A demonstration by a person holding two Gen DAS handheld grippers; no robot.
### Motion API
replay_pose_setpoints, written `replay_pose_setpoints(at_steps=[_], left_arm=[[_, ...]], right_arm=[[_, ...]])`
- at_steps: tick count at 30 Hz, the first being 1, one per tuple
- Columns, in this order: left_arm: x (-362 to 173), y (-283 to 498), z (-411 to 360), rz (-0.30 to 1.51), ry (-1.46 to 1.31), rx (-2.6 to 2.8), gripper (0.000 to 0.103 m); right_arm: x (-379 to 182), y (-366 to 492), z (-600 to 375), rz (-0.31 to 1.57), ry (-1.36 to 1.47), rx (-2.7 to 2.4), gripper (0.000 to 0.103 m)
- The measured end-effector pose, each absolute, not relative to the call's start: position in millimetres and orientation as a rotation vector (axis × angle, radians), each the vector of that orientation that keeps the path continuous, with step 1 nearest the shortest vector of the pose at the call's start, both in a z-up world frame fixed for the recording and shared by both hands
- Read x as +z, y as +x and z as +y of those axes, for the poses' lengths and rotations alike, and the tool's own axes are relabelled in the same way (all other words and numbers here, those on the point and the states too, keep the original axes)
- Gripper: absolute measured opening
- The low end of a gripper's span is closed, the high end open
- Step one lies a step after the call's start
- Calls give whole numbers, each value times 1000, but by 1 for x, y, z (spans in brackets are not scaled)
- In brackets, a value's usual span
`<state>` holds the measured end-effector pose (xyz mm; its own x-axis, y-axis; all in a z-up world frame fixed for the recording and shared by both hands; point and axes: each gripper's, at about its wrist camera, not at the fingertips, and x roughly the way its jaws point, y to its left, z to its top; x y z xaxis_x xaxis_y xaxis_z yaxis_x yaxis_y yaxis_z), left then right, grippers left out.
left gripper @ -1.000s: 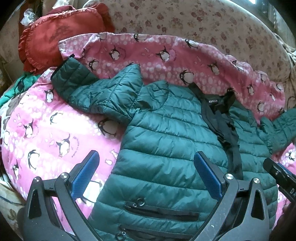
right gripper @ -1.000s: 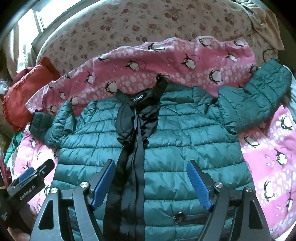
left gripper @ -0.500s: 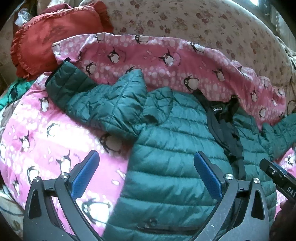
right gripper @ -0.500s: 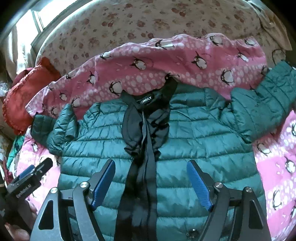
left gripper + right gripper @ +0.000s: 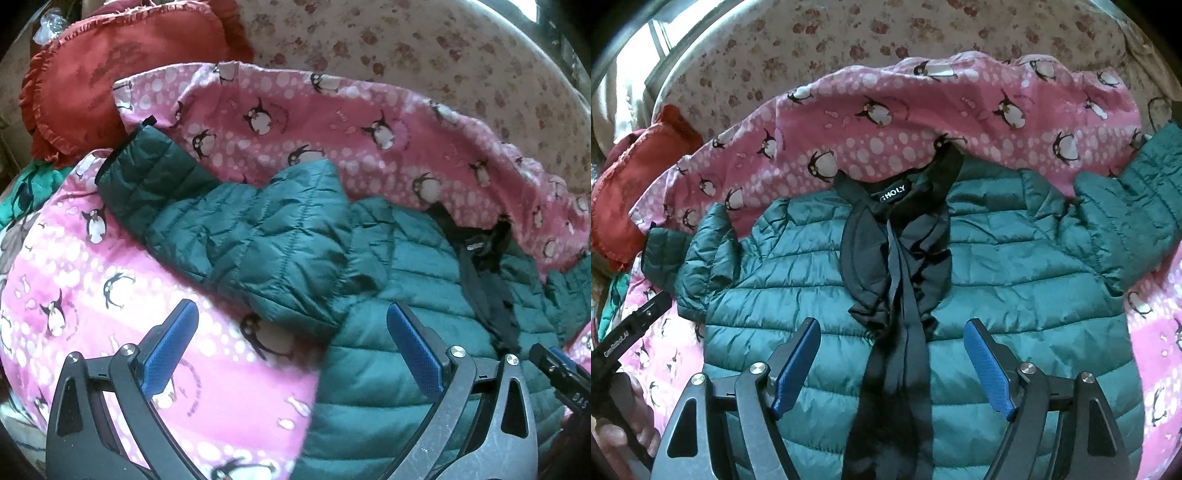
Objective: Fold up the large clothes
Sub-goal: 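Move the left tool to the jacket sleeve cuff and close on it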
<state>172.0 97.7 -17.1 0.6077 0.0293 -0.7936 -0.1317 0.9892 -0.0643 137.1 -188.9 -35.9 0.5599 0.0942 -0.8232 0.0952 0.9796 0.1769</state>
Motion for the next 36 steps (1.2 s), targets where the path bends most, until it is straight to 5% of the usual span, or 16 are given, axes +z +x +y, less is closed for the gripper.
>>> replay_pose_setpoints(at_steps=[36], left_arm=[[-42,234,253,836,-86,423,102]], right_arm=[[-58,144,-161,1012,185,51,78]])
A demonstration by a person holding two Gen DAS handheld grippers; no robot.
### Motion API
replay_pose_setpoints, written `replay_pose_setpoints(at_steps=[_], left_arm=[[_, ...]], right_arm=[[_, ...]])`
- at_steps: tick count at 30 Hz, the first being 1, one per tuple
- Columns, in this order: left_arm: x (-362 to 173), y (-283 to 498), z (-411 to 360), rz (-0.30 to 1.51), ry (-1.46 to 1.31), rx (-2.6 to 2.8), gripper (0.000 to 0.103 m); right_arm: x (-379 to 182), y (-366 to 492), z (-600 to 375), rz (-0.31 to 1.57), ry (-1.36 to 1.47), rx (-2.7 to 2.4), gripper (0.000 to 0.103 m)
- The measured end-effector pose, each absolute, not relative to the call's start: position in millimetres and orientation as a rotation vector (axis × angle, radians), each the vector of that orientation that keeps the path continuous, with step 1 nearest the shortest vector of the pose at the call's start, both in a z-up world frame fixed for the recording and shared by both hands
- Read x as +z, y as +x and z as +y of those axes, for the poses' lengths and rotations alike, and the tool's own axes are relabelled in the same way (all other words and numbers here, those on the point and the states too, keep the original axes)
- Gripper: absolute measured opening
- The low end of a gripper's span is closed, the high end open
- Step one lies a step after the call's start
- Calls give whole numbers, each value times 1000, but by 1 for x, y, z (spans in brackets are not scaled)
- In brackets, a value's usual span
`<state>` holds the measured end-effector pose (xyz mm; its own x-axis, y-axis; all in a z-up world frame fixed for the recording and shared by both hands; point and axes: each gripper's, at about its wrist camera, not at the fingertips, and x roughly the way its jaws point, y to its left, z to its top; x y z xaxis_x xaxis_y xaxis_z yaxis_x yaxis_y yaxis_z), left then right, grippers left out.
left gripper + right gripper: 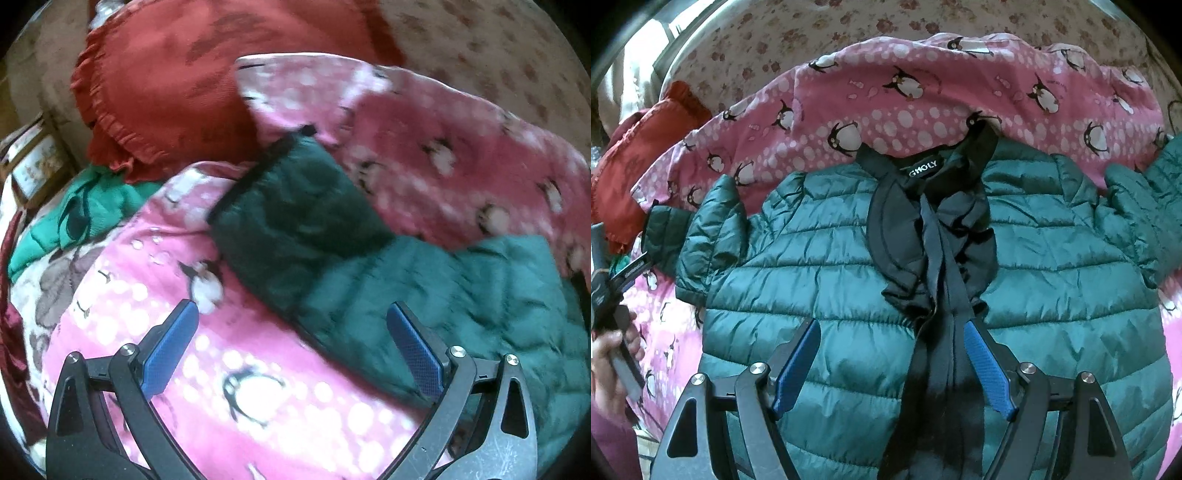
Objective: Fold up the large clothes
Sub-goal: 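Move the left tool to the jacket sleeve cuff and close on it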
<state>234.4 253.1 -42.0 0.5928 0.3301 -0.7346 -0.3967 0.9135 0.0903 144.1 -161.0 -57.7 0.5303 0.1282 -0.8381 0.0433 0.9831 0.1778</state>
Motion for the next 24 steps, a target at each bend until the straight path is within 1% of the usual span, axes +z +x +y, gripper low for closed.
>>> replay_pose_setpoints(at_steps=[3,7,14,15,16,17,19,23,24], left_arm=[[-45,242,279,800,-148,459,102],[-54,263,300,812,-126,526,102],[-75,280,305,838,-79,542,101],[-79,281,303,847,-72,539,98],[-82,282,303,850,-69,537,92],[-84,283,302,852,-68,537,91],[-86,285,300,849,-60,530,82],[-86,289,297,864,-69,500,70],[-87,290,297,868,-71,493,63]], right_arm=[[-59,141,-160,1017,181,56,78],[-61,138,-157,1026,180,59,78],[-69,139,-152,1052,170,56,78],[-70,139,-151,1055,167,54,78],[-71,139,-150,1058,165,55,78],[-72,139,-150,1060,164,54,78],[-72,139,-149,1060,160,52,78],[-72,138,-150,1061,167,55,78],[-72,138,-150,1061,169,55,78]])
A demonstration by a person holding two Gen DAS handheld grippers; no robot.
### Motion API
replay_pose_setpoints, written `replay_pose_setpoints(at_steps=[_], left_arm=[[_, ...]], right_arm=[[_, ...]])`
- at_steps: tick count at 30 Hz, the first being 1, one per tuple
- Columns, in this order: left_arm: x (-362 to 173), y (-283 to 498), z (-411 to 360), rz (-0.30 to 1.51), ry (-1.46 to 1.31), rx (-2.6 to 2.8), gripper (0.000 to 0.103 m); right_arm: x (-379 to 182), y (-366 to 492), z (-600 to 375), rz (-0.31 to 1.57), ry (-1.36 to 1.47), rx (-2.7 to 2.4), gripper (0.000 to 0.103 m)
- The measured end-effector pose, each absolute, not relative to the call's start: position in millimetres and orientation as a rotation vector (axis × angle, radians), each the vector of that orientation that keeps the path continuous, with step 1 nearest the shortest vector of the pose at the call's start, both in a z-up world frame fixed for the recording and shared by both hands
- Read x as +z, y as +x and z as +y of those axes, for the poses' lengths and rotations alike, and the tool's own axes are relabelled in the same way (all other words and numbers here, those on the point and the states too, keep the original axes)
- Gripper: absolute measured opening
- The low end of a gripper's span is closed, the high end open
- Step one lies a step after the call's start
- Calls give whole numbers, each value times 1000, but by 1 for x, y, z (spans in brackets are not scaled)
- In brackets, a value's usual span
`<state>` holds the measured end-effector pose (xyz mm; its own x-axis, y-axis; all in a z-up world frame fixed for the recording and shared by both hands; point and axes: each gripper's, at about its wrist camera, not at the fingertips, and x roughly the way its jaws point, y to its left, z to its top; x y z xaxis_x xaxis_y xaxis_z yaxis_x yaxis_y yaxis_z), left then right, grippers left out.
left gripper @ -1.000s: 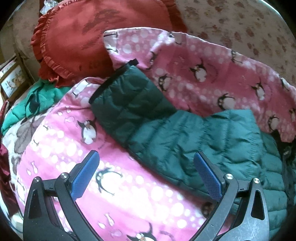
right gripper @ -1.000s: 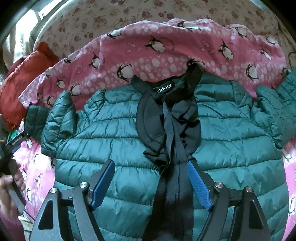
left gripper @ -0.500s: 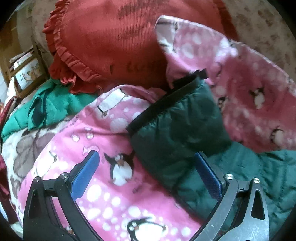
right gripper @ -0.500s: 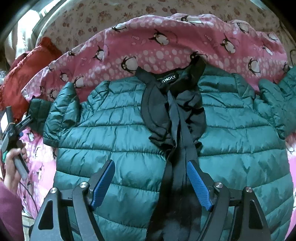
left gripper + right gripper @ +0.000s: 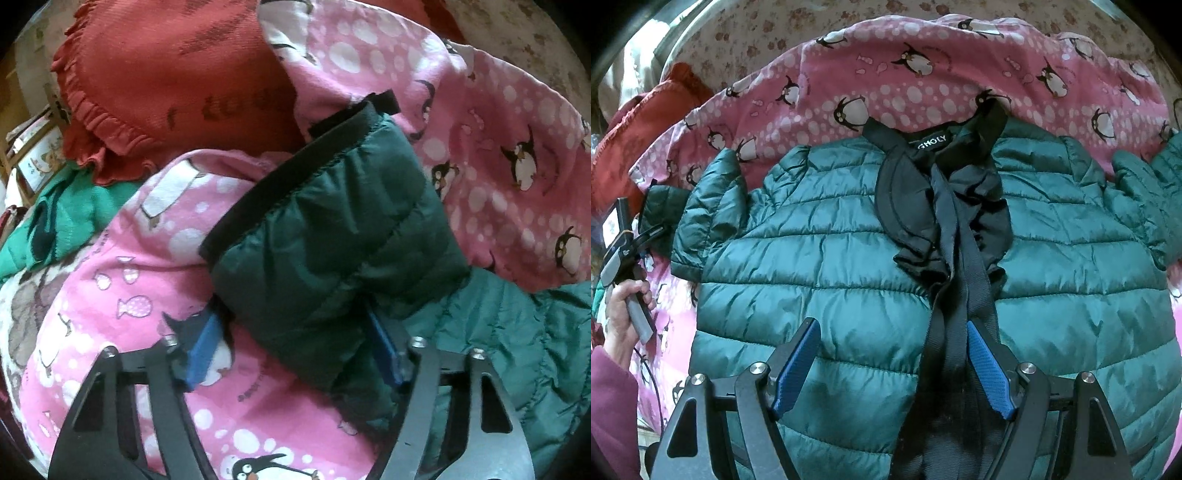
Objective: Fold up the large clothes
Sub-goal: 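Move the left tool to the jacket sleeve cuff and close on it, then lift the sleeve with the left tool, fold it across the body, release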
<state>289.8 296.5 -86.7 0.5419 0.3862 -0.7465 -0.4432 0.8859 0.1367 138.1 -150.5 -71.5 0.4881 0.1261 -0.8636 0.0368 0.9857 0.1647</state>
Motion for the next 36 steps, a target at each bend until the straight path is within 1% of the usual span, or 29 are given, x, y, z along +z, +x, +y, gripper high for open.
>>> replay_pose_setpoints(at_steps=[2,4,5,7,10,13,17,25,31,36], left_arm=[[-90,294,297,889,-83,476,56],[-91,293,297,900,-96,466,39],[-90,291,297,900,-107,463,35],[-83,284,297,894,-164,430,22],[-71,268,306,898,-316,323,13],[-59,252,315,896,-466,219,11],[-41,245,310,877,-424,160,10],[-10,208,264,865,-425,61,7],[27,201,194,852,-377,-47,7],[41,197,137,862,-328,-129,7]], right_arm=[[-72,138,-150,1061,169,55,78],[-72,138,-151,1061,166,53,78],[-72,139,-150,1062,164,53,78],[-71,140,-152,1064,158,51,78],[-66,138,-158,1050,165,32,78],[-58,134,-169,1022,191,10,78],[-54,130,-182,1012,216,-9,78],[-51,113,-190,1005,247,3,78],[-48,102,-203,987,267,-6,78],[-52,98,-218,999,270,-28,78]])
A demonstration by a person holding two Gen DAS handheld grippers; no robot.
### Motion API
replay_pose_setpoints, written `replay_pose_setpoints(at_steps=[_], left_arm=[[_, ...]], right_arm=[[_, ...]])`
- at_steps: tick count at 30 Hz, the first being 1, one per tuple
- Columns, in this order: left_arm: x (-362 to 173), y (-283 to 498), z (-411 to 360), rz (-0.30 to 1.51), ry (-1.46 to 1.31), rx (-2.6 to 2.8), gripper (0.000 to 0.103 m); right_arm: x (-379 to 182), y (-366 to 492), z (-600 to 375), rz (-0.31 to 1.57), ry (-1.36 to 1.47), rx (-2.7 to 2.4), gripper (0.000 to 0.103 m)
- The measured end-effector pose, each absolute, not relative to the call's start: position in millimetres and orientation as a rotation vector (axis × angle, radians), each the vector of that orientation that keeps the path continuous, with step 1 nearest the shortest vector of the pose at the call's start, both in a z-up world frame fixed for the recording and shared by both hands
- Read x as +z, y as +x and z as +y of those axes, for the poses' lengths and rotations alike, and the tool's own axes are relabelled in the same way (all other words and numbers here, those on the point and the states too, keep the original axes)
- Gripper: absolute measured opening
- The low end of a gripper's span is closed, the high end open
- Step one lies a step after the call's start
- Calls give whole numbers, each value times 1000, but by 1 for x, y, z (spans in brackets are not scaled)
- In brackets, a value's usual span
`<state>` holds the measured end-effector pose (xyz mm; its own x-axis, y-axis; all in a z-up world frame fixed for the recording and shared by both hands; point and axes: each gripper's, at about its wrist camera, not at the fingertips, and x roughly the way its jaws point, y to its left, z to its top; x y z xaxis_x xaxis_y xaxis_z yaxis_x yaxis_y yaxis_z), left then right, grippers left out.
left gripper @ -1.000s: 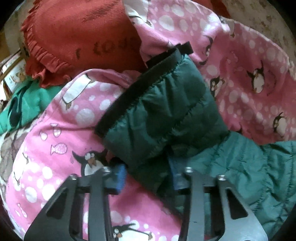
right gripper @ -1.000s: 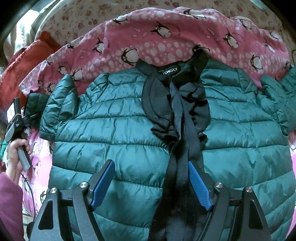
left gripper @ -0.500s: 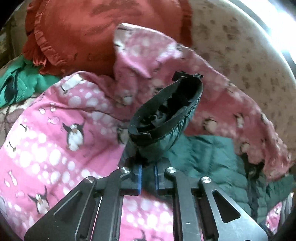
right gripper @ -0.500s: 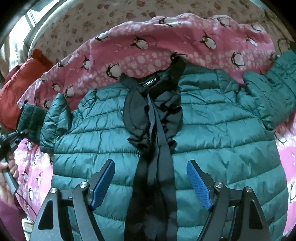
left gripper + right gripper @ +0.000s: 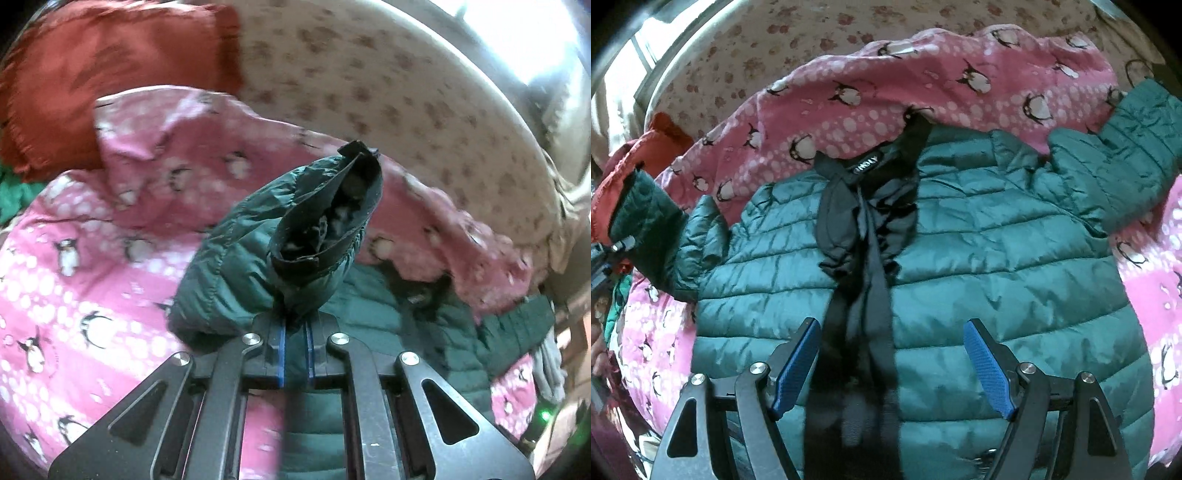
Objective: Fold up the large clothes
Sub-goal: 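Lift the sleeve with the left tool, fold it across the body, release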
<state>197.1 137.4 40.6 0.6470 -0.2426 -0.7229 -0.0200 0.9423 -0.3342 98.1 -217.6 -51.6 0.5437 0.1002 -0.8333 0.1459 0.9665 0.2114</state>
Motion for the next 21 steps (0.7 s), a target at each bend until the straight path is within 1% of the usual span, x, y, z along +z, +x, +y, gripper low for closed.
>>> replay_pose_setpoints(at_steps=[8,14,21], left_arm=[[30,196,39,910,-290,-259,7],[7,200,-34,966,-255,-336,7],[-31,203,-81,1050,-236,-381,7]], right_arm=[[-51,91,-244,994,256,-75,78],[-53,81,-264,991,265,-99,78],[-59,74,-284,997,266,-119,78]])
